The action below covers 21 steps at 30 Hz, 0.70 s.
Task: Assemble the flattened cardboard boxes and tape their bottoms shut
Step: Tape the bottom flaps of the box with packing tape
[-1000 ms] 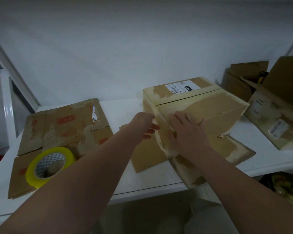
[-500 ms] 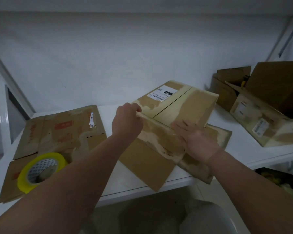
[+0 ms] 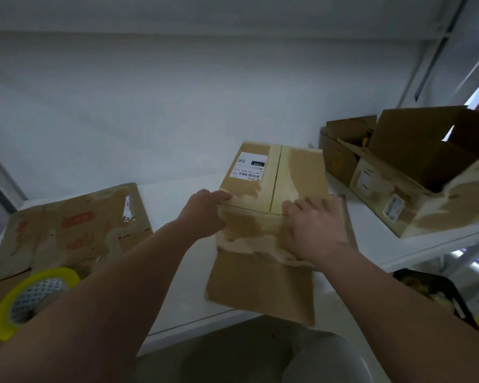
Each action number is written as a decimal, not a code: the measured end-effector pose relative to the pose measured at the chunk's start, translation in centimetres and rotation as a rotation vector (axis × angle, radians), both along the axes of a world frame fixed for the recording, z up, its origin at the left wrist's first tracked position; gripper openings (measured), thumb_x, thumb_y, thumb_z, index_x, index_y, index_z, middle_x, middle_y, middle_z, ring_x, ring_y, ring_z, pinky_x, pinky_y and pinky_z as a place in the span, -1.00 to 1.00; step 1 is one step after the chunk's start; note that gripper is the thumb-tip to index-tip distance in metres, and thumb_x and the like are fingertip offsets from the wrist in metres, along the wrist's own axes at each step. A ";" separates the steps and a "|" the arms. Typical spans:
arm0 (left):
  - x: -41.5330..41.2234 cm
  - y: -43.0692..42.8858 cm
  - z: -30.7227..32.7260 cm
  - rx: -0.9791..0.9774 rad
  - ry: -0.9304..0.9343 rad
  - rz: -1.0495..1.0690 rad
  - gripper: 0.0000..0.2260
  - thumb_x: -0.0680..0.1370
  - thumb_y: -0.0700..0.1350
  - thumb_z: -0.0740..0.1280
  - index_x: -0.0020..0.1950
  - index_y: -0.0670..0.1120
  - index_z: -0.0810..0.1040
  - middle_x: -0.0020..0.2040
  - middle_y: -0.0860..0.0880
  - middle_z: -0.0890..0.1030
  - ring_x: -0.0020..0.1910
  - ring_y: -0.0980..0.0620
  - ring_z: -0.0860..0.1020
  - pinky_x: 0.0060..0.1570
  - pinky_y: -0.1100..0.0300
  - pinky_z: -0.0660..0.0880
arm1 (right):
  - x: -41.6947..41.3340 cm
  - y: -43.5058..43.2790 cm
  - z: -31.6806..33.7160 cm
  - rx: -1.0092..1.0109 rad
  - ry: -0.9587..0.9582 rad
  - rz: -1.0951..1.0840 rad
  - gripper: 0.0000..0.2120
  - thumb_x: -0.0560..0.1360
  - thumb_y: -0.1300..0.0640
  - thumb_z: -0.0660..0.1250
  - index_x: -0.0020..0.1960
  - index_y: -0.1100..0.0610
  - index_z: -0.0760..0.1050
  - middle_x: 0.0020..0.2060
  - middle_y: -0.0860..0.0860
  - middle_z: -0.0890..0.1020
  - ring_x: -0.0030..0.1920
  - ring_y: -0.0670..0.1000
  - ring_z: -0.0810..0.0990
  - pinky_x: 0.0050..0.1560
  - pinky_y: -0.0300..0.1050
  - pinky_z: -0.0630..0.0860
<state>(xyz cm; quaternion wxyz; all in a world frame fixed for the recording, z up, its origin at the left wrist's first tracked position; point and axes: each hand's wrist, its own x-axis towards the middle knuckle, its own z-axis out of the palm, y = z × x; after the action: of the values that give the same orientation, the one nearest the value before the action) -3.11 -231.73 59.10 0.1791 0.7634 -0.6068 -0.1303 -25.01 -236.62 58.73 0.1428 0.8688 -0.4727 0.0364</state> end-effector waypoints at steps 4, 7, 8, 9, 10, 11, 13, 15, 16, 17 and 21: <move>-0.3 1.6 0.3 0.011 -0.011 -0.103 -0.47 0.41 -0.28 0.37 0.36 0.04 0.47 0.13 -0.10 0.48 0.16 -0.03 0.46 0.17 0.26 0.32 | 2.8 0.5 -0.8 0.026 -0.040 0.078 -0.57 0.54 -0.08 0.20 0.35 0.03 0.27 0.12 0.04 0.50 0.12 0.12 0.50 0.14 0.02 0.36; 0.8 2.5 0.5 0.011 -0.004 -0.198 -0.43 0.38 -0.40 0.31 0.33 0.02 0.49 0.12 -0.08 0.51 0.14 0.00 0.48 0.19 0.24 0.38 | 3.2 0.7 -1.3 0.044 -0.111 0.075 -0.52 0.55 -0.13 0.20 0.39 0.02 0.21 0.13 0.05 0.47 0.11 0.10 0.47 -0.08 -0.08 0.36; 1.4 2.4 0.4 0.007 -0.009 -0.215 -0.41 0.38 -0.41 0.31 0.33 0.03 0.49 0.13 -0.06 0.52 0.14 0.00 0.49 0.20 0.20 0.39 | 3.2 0.8 -1.3 0.049 -0.125 0.074 -0.52 0.56 -0.13 0.19 0.40 0.02 0.21 0.13 0.05 0.46 0.11 0.10 0.46 -0.08 -0.08 0.37; 1.9 2.2 0.4 0.000 -0.043 -0.228 -0.41 0.39 -0.39 0.35 0.35 0.05 0.48 0.14 -0.04 0.51 0.15 0.00 0.48 0.21 0.16 0.40 | 3.1 0.8 -1.4 0.052 -0.134 0.073 -0.52 0.56 -0.12 0.19 0.41 0.02 0.20 0.14 0.05 0.45 0.12 0.10 0.46 -0.06 -0.08 0.39; 2.2 1.9 0.3 -0.001 -0.117 -0.235 -0.40 0.41 -0.33 0.40 0.39 0.08 0.44 0.19 -0.03 0.47 0.20 -0.01 0.45 0.22 0.13 0.40 | 3.1 0.8 -1.4 0.051 -0.141 0.074 -0.53 0.57 -0.11 0.18 0.41 0.02 0.20 0.14 0.05 0.45 0.13 0.10 0.45 -0.05 -0.07 0.39; 2.2 1.5 0.4 0.009 -0.227 -0.239 -0.38 0.43 -0.22 0.45 0.43 0.12 0.37 0.29 -0.01 0.41 0.28 -0.01 0.39 0.24 0.09 0.40 | 3.0 0.8 -1.4 0.051 -0.143 0.076 -0.54 0.58 -0.10 0.17 0.41 0.03 0.20 0.15 0.05 0.44 0.13 0.09 0.45 -0.03 -0.07 0.40; 2.0 0.8 0.5 0.044 -0.442 -0.262 -0.32 0.47 -0.05 0.45 0.50 0.20 0.21 0.49 0.11 0.20 0.47 0.01 0.15 0.30 0.05 0.36 | 3.0 0.9 -1.3 0.051 -0.138 0.077 -0.53 0.59 -0.10 0.15 0.43 0.03 0.17 0.16 0.05 0.44 0.14 0.09 0.45 -0.02 -0.07 0.40; 1.8 0.2 0.6 0.058 -0.542 -0.306 -0.27 0.48 0.01 0.43 0.53 0.20 0.10 0.54 0.20 0.11 0.54 0.04 -0.05 0.34 0.06 0.29 | 3.0 0.8 -1.2 0.054 -0.127 0.077 -0.52 0.59 -0.10 0.14 0.44 0.02 0.15 0.16 0.06 0.44 0.15 0.10 0.44 -0.01 -0.07 0.41; 1.8 0.0 0.5 0.053 -0.562 -0.319 -0.26 0.48 0.03 0.42 0.54 0.19 0.08 0.54 0.21 0.12 0.55 0.06 -0.09 0.35 0.07 0.27 | 3.0 0.8 -1.2 0.057 -0.124 0.076 -0.52 0.59 -0.11 0.14 0.44 0.02 0.15 0.17 0.06 0.44 0.15 0.10 0.44 -0.01 -0.07 0.41; 1.8 -0.1 0.4 0.041 -0.572 -0.327 -0.27 0.48 0.06 0.41 0.54 0.17 0.08 0.53 0.21 0.15 0.55 0.07 -0.11 0.36 0.08 0.26 | 3.0 0.7 -1.2 0.062 -0.122 0.077 -0.52 0.59 -0.11 0.14 0.44 0.02 0.15 0.17 0.06 0.43 0.16 0.10 0.44 -0.01 -0.07 0.40; 1.8 -0.3 -0.3 0.013 -0.554 -0.320 -0.25 0.46 0.13 0.40 0.54 0.16 0.08 0.53 0.19 0.17 0.55 0.09 -0.09 0.38 0.08 0.24 | 3.1 0.6 -1.3 0.064 -0.121 0.077 -0.52 0.59 -0.10 0.14 0.44 0.02 0.17 0.17 0.06 0.44 0.15 0.11 0.44 -0.12 -0.08 0.31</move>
<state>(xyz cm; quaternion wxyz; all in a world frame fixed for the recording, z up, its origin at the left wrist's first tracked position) -1.30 -232.01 58.82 -0.0205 0.6658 -0.7440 0.0519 -21.90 -236.05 57.47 0.0846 0.8867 -0.4477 0.0790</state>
